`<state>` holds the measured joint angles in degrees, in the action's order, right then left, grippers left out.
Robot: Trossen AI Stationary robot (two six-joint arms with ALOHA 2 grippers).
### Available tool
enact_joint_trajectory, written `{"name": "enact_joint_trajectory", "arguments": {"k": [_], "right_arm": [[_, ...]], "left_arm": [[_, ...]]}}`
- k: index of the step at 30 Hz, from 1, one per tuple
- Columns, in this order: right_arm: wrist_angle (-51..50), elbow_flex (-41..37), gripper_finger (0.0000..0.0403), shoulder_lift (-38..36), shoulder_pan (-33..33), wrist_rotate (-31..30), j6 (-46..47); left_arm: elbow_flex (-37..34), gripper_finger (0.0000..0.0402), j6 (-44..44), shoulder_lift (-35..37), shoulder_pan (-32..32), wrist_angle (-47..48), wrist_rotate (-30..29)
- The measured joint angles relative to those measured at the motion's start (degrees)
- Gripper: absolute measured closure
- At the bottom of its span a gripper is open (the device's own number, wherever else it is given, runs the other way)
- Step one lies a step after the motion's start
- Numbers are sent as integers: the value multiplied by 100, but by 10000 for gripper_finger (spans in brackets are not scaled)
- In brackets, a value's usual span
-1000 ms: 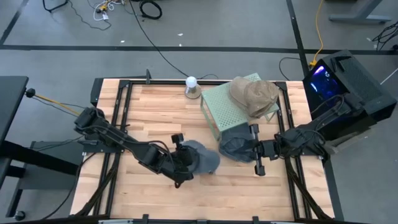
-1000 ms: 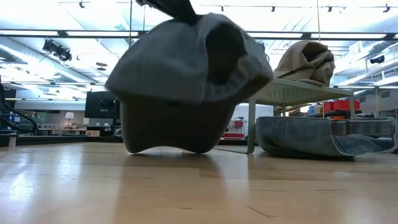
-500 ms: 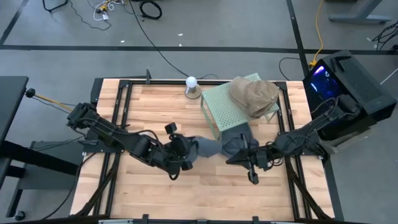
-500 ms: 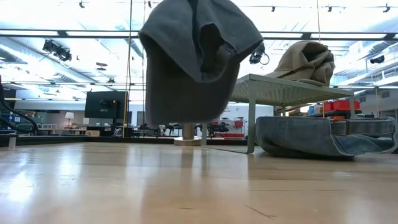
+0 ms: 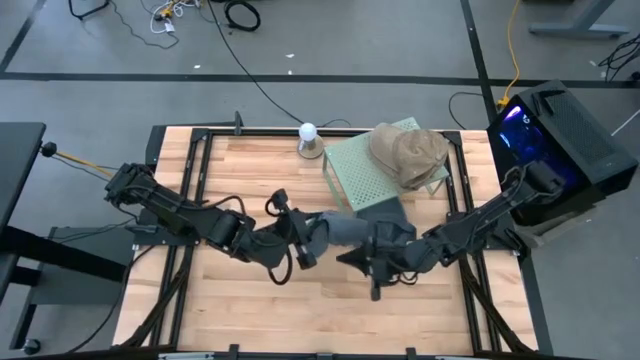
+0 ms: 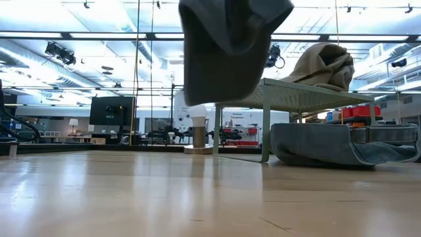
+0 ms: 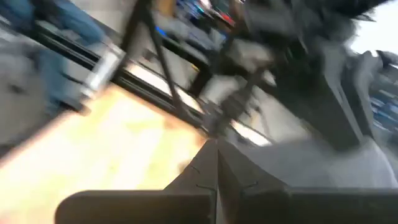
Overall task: Stack caps on shelf
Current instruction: Put the left black cap on the shelf
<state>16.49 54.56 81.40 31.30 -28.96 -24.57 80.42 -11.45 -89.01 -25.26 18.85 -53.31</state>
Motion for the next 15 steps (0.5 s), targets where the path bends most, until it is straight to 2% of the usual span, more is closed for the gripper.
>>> {"name": "enact_joint_trajectory", "arguments": {"k": [5, 9, 15], "right_arm": [[17, 103, 399, 221, -206, -1435, 179], [-16, 97, 399, 264, -450, -2633, 466], [178, 97, 399, 238, -469, -2649, 421]], "left_arm": [[0, 348, 37, 0, -11, -254, 663], [0, 348, 16, 0, -73, -264, 774], [0, 348, 27, 0, -137, -206, 547]]}}
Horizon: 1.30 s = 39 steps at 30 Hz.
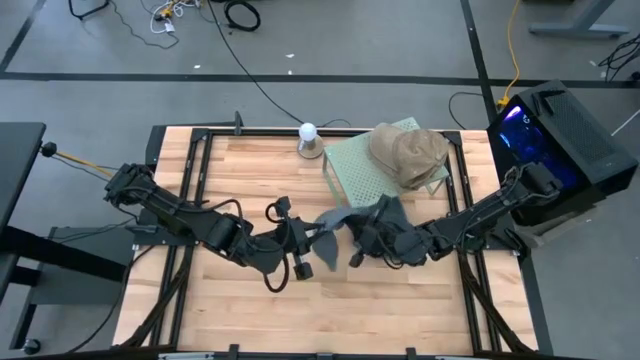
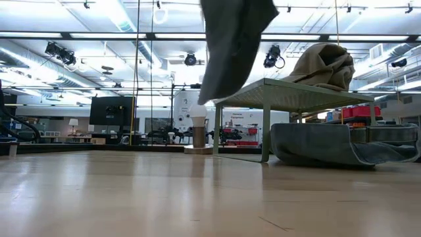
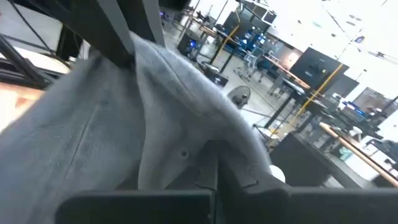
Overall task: Stack caps on shelf
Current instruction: Put the left black cap on the shelf
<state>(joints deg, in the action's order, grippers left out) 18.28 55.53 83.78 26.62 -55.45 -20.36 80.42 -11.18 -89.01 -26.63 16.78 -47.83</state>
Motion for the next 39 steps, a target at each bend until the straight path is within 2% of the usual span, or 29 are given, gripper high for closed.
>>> {"name": "enact_joint_trajectory", "arguments": {"k": [7, 11, 17, 26, 32, 36, 39], "right_arm": [[-23, 0, 399, -33, 311, -70, 39], [-189, 0, 399, -147, 581, -249, 48], [-301, 0, 399, -384, 952, -410, 40], [-725, 0, 399, -594, 1267, -418, 186], [-859, 0, 399, -594, 1258, -803, 148], [-909, -1, 399, -594, 1263, -1219, 65], [-1020, -2, 399, -604, 1263, -1295, 98]], "left_arm": [[0, 347, 18, 0, 9, 193, -389], [47, 348, 308, -3, 116, 189, -602], [462, 344, 587, -8, 541, 204, -132], [863, 340, 1167, -7, 1125, 188, 50], [927, 342, 1645, -7, 1567, 155, -57], [927, 339, 1782, -7, 1889, 134, 334], [927, 336, 1789, -7, 2008, 132, 545]]}}
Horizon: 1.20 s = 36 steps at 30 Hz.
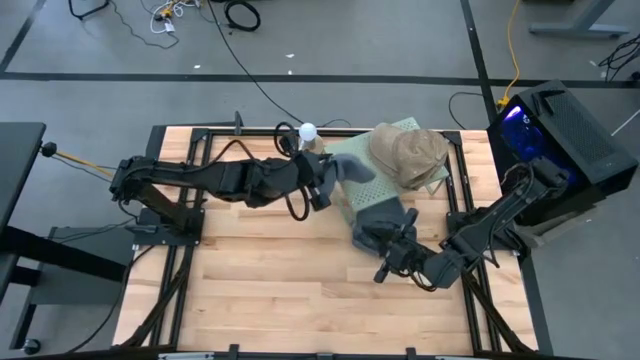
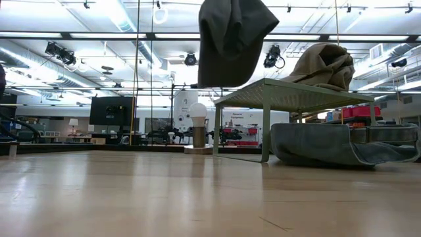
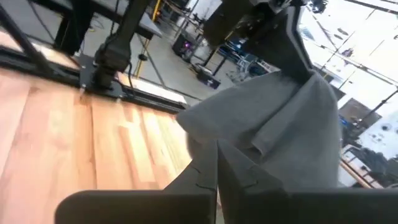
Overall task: Stack caps on shelf
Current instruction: Put the left black cap on the shelf
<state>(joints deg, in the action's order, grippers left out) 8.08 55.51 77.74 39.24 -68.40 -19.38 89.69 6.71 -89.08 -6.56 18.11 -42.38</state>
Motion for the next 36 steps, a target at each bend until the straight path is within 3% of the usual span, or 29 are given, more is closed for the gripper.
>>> {"name": "enact_joint_trajectory", "arguments": {"k": [9, 13, 17, 23, 36], "right_arm": [[-1761, -2, 399, -738, -63, 1211, 1551], [-2541, -14, 399, -874, -65, 949, 2169], [-2671, -191, 399, -961, -68, 484, 2298], [-2664, -342, 399, -1231, -70, 340, 2460], [-2665, -393, 399, -1304, -70, 347, 2467]], "left_arm": [[2, 341, 148, 0, 40, -5, 208], [2, 338, 148, -11, 85, -17, 222], [13, 343, 184, -89, 183, -286, 335], [15, 337, 807, -180, 450, -793, -182], [9, 332, 569, -926, 859, -1075, 511]]}}
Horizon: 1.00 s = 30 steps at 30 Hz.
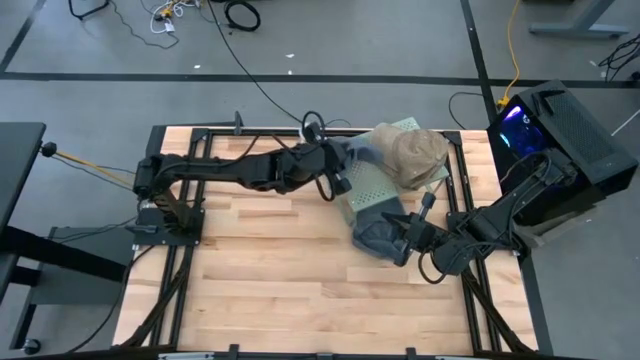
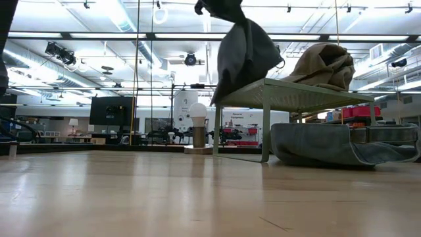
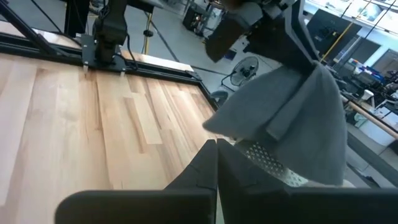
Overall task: Stack caps on shelf
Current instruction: Put the left black cap on the shelf
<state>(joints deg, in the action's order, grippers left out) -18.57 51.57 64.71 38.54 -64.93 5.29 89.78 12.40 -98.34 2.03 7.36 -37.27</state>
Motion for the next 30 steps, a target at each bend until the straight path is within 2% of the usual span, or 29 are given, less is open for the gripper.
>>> {"name": "enact_joint_trajectory", "arguments": {"k": [11, 16, 22, 27, 30], "right_arm": [[0, 0, 399, 0, 2, 295, -143], [11, 0, 399, 2, 1, 314, -145], [15, 0, 399, 2, 2, 896, -147], [80, 0, 399, 2, 2, 899, -147], [164, 0, 399, 2, 2, 899, -148]], "left_arm": [[0, 329, -621, -76, -36, 27, 1022], [-9, 327, -621, -321, -38, 134, 1063], [-9, 326, -625, -405, -37, 40, 1057], [-9, 326, -728, -405, -99, -75, 1072], [-9, 326, -735, -405, -102, -75, 1340]]}}
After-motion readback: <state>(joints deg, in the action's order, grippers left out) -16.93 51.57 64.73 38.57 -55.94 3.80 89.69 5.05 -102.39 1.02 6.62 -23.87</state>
